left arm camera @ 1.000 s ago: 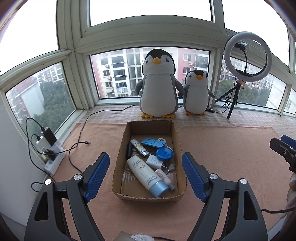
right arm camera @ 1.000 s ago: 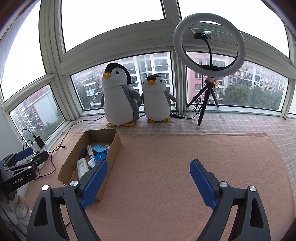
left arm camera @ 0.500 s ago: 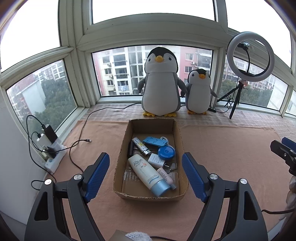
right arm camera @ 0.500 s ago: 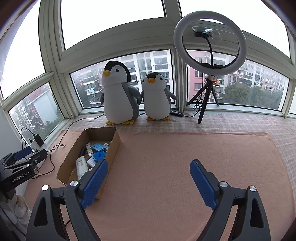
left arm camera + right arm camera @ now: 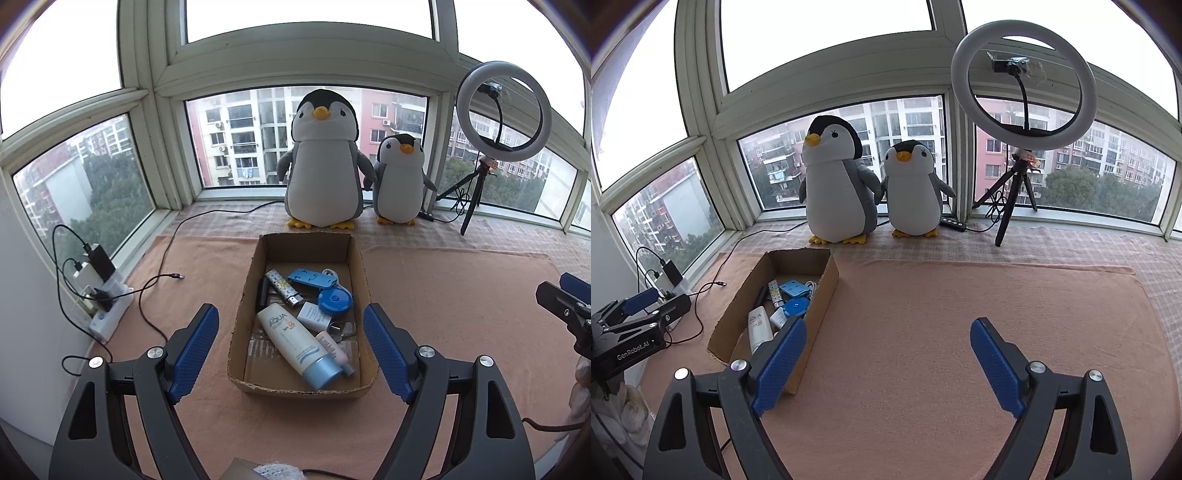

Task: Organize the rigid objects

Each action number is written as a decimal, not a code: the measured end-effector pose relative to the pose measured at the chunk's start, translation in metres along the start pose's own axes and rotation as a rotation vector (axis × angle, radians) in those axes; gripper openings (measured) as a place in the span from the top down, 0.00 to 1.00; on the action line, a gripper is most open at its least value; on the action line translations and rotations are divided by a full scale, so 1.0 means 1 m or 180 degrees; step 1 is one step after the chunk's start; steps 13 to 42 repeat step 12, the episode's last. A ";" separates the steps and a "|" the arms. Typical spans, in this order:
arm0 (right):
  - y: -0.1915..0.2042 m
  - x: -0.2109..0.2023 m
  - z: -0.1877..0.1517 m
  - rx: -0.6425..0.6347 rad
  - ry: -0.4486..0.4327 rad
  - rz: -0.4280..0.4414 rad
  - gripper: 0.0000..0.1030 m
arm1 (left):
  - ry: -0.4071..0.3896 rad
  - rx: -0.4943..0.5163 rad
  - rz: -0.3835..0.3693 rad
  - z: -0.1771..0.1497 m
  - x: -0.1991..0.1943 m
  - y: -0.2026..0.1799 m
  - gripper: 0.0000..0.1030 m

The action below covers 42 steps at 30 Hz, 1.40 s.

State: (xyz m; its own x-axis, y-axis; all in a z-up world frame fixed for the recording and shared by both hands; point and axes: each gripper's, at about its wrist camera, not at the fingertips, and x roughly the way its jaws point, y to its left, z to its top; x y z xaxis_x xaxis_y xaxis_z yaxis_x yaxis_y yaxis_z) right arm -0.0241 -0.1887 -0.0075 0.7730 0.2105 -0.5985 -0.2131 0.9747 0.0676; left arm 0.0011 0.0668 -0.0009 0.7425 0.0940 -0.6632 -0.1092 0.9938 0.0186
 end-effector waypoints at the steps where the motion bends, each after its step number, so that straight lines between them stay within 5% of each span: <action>1: 0.001 0.001 0.000 -0.0008 0.0005 0.0008 0.15 | 0.0002 -0.0005 -0.0001 0.000 0.000 0.000 0.22; 42: 0.001 0.003 -0.001 -0.0007 0.0031 0.0012 0.15 | -0.0014 -0.0024 0.0028 -0.001 0.001 0.001 0.22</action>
